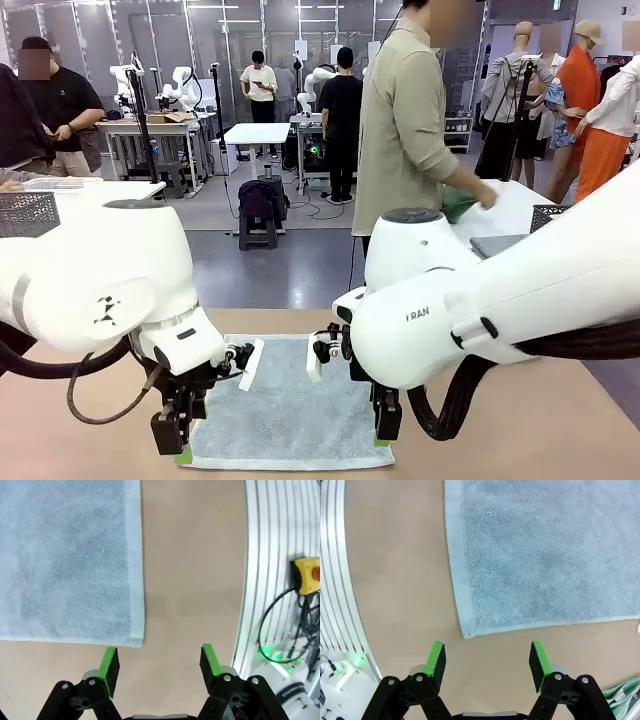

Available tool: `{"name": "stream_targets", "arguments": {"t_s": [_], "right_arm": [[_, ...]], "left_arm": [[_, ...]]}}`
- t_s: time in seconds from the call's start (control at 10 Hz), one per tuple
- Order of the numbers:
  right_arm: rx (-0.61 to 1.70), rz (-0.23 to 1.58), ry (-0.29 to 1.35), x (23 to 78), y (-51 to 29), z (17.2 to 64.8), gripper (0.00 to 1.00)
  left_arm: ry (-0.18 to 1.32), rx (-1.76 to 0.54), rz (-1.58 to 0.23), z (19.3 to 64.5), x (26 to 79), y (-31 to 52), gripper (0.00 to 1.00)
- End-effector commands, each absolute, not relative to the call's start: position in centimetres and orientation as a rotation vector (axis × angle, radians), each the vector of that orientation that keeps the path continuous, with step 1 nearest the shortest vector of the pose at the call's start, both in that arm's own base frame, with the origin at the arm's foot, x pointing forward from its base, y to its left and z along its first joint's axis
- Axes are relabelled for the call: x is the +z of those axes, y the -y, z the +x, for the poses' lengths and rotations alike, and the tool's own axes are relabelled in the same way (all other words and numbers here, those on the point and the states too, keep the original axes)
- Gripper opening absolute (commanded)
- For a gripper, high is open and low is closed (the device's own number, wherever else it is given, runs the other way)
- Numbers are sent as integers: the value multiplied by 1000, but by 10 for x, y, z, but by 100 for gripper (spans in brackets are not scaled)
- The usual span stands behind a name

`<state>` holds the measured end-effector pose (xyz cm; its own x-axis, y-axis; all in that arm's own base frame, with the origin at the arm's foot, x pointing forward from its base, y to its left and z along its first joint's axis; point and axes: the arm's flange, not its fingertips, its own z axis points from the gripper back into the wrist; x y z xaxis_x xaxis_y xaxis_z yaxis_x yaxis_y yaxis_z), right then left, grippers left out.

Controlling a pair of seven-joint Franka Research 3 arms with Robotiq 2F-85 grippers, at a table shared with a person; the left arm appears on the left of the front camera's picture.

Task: Fold the towels and place them in the basket.
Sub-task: When a person lays out a Towel with hook on the table, fold it in half twice.

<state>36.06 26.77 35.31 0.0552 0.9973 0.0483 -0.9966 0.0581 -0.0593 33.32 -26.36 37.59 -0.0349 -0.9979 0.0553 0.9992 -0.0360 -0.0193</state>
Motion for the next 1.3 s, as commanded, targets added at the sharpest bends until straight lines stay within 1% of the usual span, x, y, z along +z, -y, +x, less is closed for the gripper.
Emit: {"name": "stream_targets", "arguments": {"t_s": [0.0, 0.3, 0.4, 0.5, 0.9, 1.2], "right_arm": [[1484, -49, 80, 339, -275, 365, 84], [1480, -42, 64, 323, -273, 362, 84], [1483, -39, 65, 320, -274, 358, 84], [1488, -35, 70, 321, -273, 353, 84], [1490, -65, 79, 320, -270, 346, 84], [1493, -48, 71, 306, -263, 345, 84]], "left_arm": [[77, -1559, -52, 337, 355, 265, 82], [91, -1538, -55, 341, 330, 264, 82], [104, -1542, -62, 342, 326, 263, 94], [107, -1531, -45, 342, 324, 262, 100], [131, -1527, 9, 342, 315, 257, 100], [136, -1556, 55, 347, 307, 253, 100]]}}
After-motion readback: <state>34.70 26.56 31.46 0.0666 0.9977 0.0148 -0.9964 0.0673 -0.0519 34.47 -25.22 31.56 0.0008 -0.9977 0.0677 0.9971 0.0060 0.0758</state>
